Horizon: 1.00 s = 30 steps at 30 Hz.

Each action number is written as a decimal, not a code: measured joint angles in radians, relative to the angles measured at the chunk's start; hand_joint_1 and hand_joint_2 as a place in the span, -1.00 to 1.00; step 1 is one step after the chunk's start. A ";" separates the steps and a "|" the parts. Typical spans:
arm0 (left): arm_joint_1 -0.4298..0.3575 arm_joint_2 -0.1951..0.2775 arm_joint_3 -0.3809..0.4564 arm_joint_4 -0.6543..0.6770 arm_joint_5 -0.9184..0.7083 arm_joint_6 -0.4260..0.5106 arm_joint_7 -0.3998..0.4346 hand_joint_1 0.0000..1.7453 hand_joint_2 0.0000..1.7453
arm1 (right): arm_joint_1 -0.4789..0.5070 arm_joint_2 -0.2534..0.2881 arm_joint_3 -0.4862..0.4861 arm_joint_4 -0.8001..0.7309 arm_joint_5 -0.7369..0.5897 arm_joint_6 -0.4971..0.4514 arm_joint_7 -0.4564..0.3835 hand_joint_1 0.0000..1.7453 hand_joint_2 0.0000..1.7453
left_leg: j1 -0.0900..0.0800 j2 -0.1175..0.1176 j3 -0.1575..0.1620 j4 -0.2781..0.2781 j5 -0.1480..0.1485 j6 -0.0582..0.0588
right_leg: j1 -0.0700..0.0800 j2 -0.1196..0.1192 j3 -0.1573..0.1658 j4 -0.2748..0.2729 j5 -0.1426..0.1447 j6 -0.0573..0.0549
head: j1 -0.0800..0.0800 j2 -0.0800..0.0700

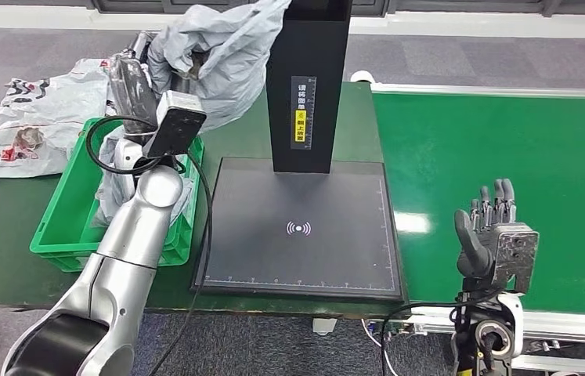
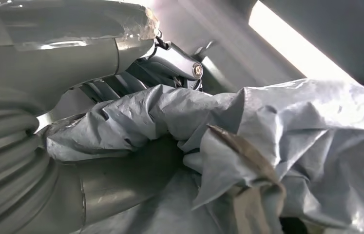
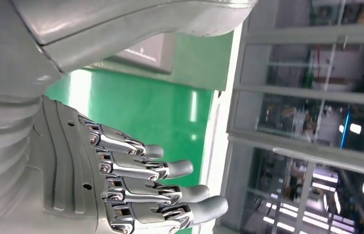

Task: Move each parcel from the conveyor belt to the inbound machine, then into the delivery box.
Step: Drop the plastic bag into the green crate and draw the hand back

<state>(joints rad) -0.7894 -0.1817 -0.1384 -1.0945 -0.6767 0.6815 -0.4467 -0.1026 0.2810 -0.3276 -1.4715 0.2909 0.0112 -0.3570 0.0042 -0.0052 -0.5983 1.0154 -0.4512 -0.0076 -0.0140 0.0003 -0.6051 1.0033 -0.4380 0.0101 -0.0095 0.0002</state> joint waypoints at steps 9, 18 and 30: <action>-0.056 0.002 0.305 0.002 0.139 0.016 -0.230 1.00 1.00 | -0.004 0.002 -0.003 0.002 -0.044 -0.072 -0.017 -1.00 1.00 | 0.001 0.000 0.000 0.000 0.000 -0.001 | 0.000 0.000 0.000 0.000 0.000 0.000 | 0.000 0.000; -0.149 0.006 0.617 0.130 -0.198 0.016 -0.236 1.00 1.00 | 0.033 -0.005 0.007 -0.003 -0.114 -0.155 -0.026 -1.00 1.00 | 0.001 0.000 0.000 0.000 0.001 -0.001 | 0.000 0.000 0.000 0.000 0.000 0.000 | 0.000 0.000; -0.221 0.069 0.692 0.608 -0.744 -0.079 0.288 1.00 1.00 | 0.138 -0.035 0.039 -0.085 -0.157 -0.197 -0.011 -1.00 1.00 | 0.000 0.000 0.000 0.000 0.001 -0.001 | 0.000 0.001 -0.001 0.000 0.000 0.000 | 0.000 0.000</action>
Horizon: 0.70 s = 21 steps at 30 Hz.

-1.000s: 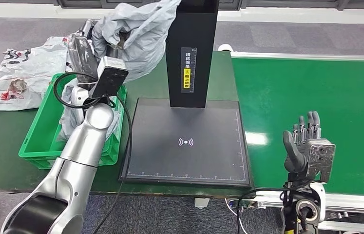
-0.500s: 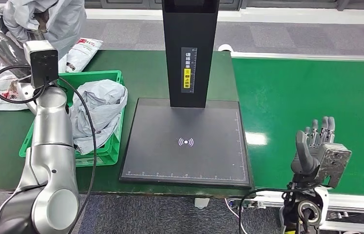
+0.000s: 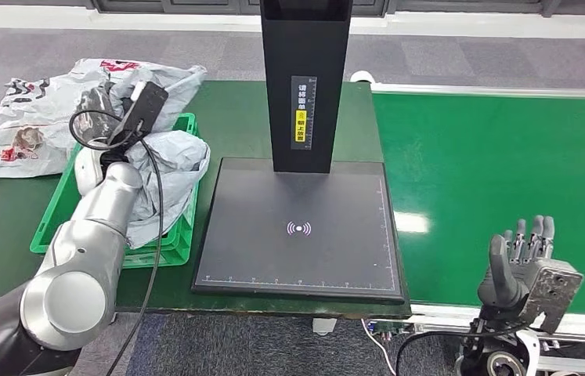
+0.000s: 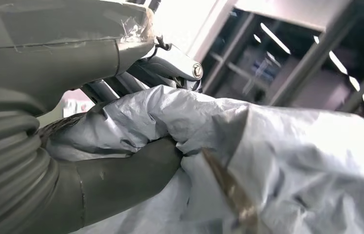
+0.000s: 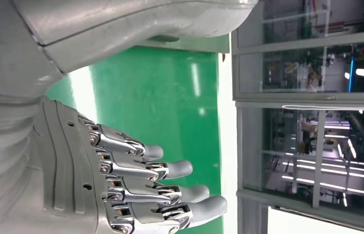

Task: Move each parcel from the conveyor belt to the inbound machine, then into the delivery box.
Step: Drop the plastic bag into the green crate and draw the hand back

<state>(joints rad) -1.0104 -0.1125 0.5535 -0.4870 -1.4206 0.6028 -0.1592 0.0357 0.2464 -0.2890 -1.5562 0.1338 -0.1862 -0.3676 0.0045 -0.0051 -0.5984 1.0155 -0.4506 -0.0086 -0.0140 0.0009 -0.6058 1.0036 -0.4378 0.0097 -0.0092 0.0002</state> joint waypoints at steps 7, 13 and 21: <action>-0.007 0.012 -0.001 0.075 -0.002 -0.008 0.002 1.00 1.00 | 0.013 -0.006 0.007 -0.013 -0.001 0.000 0.003 -1.00 1.00 | 0.000 0.000 0.000 0.000 0.000 0.000 | 0.000 0.001 0.000 0.000 0.000 0.000 | 0.000 0.000; -0.010 0.017 -0.004 0.102 -0.016 -0.022 0.017 1.00 1.00 | 0.017 -0.007 0.008 -0.017 -0.001 0.000 0.005 -1.00 1.00 | 0.000 0.001 0.001 0.000 0.000 0.000 | 0.000 0.001 0.000 0.000 0.000 0.000 | 0.000 0.000; 0.008 0.015 -0.124 0.142 -0.138 -0.319 0.157 -0.96 1.00 | 0.038 -0.019 0.018 -0.026 0.003 0.048 0.019 -1.00 1.00 | 0.000 0.000 0.001 0.000 0.000 0.000 | 0.000 0.000 0.000 0.000 0.000 0.000 | 0.000 0.000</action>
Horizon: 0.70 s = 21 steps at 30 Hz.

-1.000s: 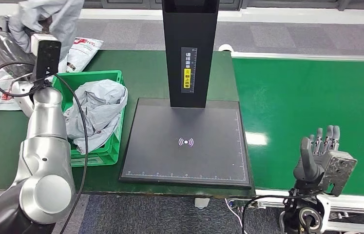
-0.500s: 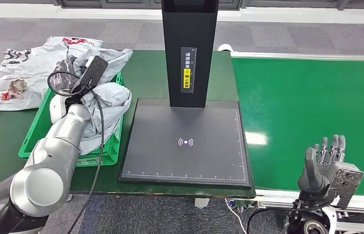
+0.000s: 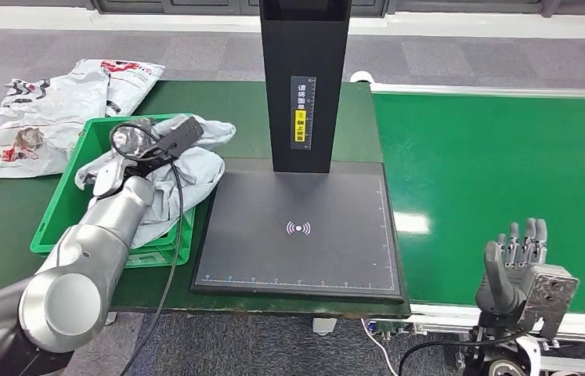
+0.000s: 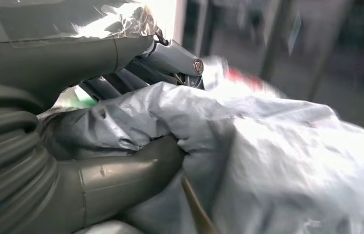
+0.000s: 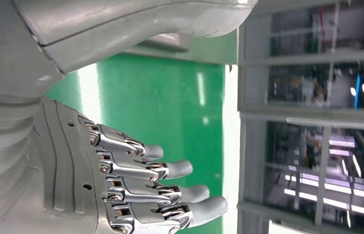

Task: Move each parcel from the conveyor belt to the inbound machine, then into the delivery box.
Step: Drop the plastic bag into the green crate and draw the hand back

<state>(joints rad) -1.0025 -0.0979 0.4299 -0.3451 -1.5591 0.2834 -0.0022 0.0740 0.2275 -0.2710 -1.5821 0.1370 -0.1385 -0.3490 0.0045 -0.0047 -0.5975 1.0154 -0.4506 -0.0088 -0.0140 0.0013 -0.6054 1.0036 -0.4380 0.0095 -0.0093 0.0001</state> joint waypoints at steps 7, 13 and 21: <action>0.015 -0.003 -0.056 0.008 0.091 -0.109 0.090 -1.00 1.00 | -0.023 0.005 0.000 -0.009 0.071 0.083 0.047 -1.00 1.00 | 0.000 0.000 0.001 0.000 0.000 0.000 | 0.000 0.000 0.000 0.000 0.000 0.000 | 0.000 0.000; 0.029 -0.003 -0.055 -0.012 0.258 0.100 -0.017 -1.00 -1.00 | -0.022 0.011 -0.001 -0.027 0.081 0.093 0.051 -1.00 1.00 | 0.001 0.000 0.000 0.000 0.000 0.000 | 0.000 0.000 0.000 0.000 0.000 0.000 | 0.000 0.000; 0.057 -0.008 -0.047 -0.130 0.677 0.327 -0.356 -1.00 -1.00 | -0.071 0.012 0.001 0.004 0.070 0.074 0.036 -1.00 1.00 | 0.001 0.000 -0.001 0.000 0.000 0.000 | 0.000 0.000 -0.001 0.000 0.001 -0.001 | 0.000 0.000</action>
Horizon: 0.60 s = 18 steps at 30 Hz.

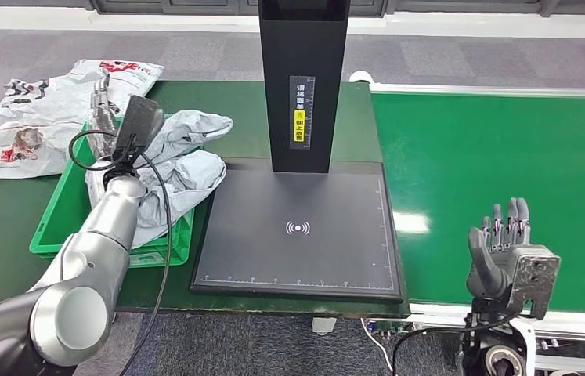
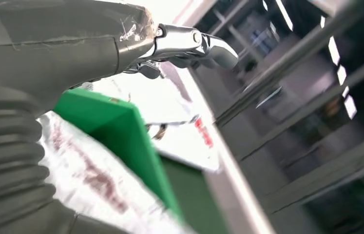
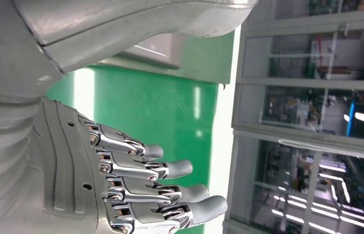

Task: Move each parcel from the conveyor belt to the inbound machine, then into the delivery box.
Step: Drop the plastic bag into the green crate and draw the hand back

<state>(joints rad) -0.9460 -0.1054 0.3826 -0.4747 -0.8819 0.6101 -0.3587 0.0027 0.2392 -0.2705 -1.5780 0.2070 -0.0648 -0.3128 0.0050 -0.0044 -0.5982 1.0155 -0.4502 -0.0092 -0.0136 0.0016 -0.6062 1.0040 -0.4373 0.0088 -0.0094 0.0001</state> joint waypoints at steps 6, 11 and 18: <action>0.009 -0.025 -0.011 -0.068 0.153 0.032 -0.063 -1.00 -1.00 | -0.041 0.007 0.000 0.012 0.013 -0.015 0.018 -1.00 1.00 | 0.000 -0.002 0.000 0.000 0.001 -0.001 | 0.000 -0.003 0.000 0.000 0.000 0.000 | 0.000 0.000; 0.016 -0.050 -0.039 -0.104 0.268 0.027 -0.108 -1.00 -1.00 | -0.043 0.015 -0.001 0.012 0.014 -0.023 0.022 -1.00 1.00 | 0.000 -0.002 0.000 0.000 0.001 -0.001 | 0.000 -0.002 0.000 0.000 0.000 0.000 | 0.000 0.000; 0.044 -0.101 -0.123 -0.170 0.527 -0.184 -0.133 -1.00 0.00 | -0.035 0.023 -0.006 0.004 0.020 -0.049 0.007 -1.00 1.00 | 0.000 -0.003 0.000 0.000 0.001 -0.001 | 0.000 -0.003 0.000 -0.001 0.000 0.000 | 0.000 0.000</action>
<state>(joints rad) -0.9020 -0.2060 0.2596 -0.6450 -0.3551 0.4263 -0.4918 -0.0328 0.2620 -0.2764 -1.5740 0.2272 -0.1142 -0.3060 0.0048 -0.0069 -0.5984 1.0157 -0.4495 -0.0099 -0.0136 -0.0015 -0.6063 1.0033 -0.4372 0.0088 -0.0095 0.0000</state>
